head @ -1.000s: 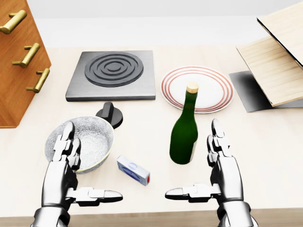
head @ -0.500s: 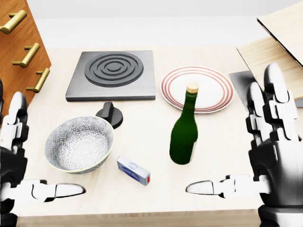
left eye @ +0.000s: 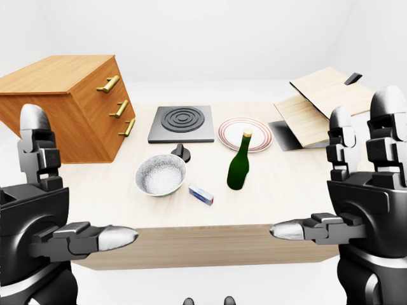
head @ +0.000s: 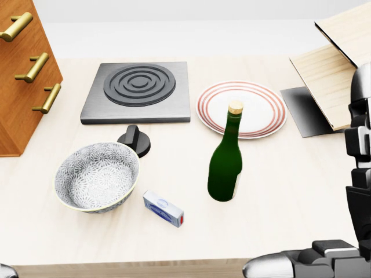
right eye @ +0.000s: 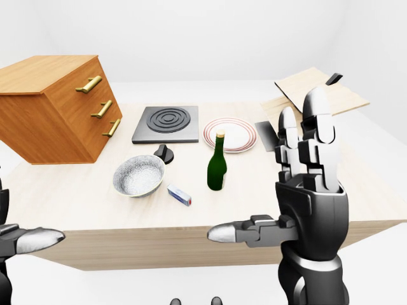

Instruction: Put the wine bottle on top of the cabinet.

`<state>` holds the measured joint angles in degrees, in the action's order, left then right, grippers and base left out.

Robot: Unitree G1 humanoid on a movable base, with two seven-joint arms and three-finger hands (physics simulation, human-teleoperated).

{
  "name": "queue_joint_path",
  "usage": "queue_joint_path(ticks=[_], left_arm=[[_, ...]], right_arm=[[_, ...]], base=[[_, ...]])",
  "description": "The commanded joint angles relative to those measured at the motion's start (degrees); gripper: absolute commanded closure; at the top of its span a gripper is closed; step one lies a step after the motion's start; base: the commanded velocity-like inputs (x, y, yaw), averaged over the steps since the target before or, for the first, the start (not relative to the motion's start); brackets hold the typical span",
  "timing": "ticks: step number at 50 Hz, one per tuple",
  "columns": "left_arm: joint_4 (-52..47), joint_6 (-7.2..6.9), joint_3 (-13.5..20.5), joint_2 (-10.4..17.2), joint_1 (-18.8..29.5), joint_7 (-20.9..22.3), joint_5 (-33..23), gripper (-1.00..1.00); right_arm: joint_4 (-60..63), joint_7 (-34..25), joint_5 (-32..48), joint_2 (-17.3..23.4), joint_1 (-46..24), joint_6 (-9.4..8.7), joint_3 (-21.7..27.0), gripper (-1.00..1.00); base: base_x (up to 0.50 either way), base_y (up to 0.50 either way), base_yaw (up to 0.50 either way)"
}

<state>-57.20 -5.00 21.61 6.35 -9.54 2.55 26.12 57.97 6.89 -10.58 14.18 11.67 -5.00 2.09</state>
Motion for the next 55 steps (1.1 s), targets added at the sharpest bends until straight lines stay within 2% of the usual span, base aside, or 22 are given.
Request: queue_joint_path(ticks=[1, 7, 8, 10, 12, 25, 36, 40, 42, 44, 46, 48, 55], left_arm=[[-2.80, 0.00, 2.79, 1.01, -1.66, -0.85, 4.33, -1.00], [-2.80, 0.00, 1.94, 1.51, -2.53, -1.39, 4.48, -1.00], [-2.80, 0.00, 1.68, 0.88, -2.20, -0.93, 3.52, -1.00], [-2.71, 0.00, 1.36, -2.03, -0.50, 1.55, -0.26, -1.00], [-2.78, 0.00, 2.01, -3.28, 0.29, 2.81, -1.26, -1.00], [-2.80, 0.00, 2.30, -1.97, -0.59, 1.82, 0.60, -1.00], [-2.80, 0.00, 2.76, -2.51, -0.33, 2.58, 0.31, -1.00], [-2.80, 0.00, 2.50, -3.28, -0.20, 3.28, -0.66, -1.00], [-2.80, 0.00, 2.49, -2.83, 0.23, 2.80, -0.37, -1.00], [-2.80, 0.00, 2.55, 0.35, 0.84, -0.50, 2.63, -1.00], [-2.80, 0.00, 1.99, 2.17, 0.22, -2.37, 4.24, -1.00], [-2.80, 0.00, 1.39, 2.56, -0.08, -2.78, 4.06, -1.00], [-2.80, 0.00, 1.21, 3.96, -0.72, -3.98, 5.63, -1.00]], right_arm=[[2.01, 10.37, -8.21, 11.09, 1.76, 0.00, -2.19, -1.00], [2.01, 10.84, -9.38, 13.01, 2.89, 0.00, -2.18, -1.00], [2.01, 10.94, -9.37, 13.13, 2.85, 0.00, -2.30, -1.00], [2.01, 10.45, -8.50, 12.69, 2.87, 0.00, -2.59, -1.00], [2.01, 9.95, -7.94, 12.36, 3.08, 0.00, -2.58, -1.00], [2.01, 10.50, -8.17, 12.97, 3.22, 0.00, -2.99, -1.00], [2.01, 9.48, -7.15, 11.53, 3.33, 0.00, -2.87, -1.00], [2.01, 8.60, -7.65, 11.44, 3.68, 0.00, -2.80, -1.00], [2.01, 6.94, -3.99, 12.56, 4.45, 0.00, -3.73, -1.00], [2.01, 4.13, -0.79, 9.92, 4.64, 0.00, -3.85, -1.00], [2.01, 0.99, 2.72, 8.07, 4.93, 0.00, -3.82, -1.00], [2.00, -1.81, 3.80, 5.19, 5.01, 0.00, -3.12, -1.00], [2.00, -8.12, 8.64, -1.06, 5.05, 0.00, -2.27, -1.00]], base=[[0.00, 0.00, 0.00], [0.25, 0.00, 0.00], [0.46, 0.00, 0.00], [0.46, 0.00, 0.00], [0.47, 0.00, 0.00], [0.47, 0.00, 0.00], [0.47, 0.00, 0.00], [0.00, 0.00, 0.00], [0.00, 0.00, 0.00], [0.00, 0.00, 0.00], [0.00, 0.25, 0.00], [0.00, 0.50, 0.00], [0.00, 0.50, 0.00]])
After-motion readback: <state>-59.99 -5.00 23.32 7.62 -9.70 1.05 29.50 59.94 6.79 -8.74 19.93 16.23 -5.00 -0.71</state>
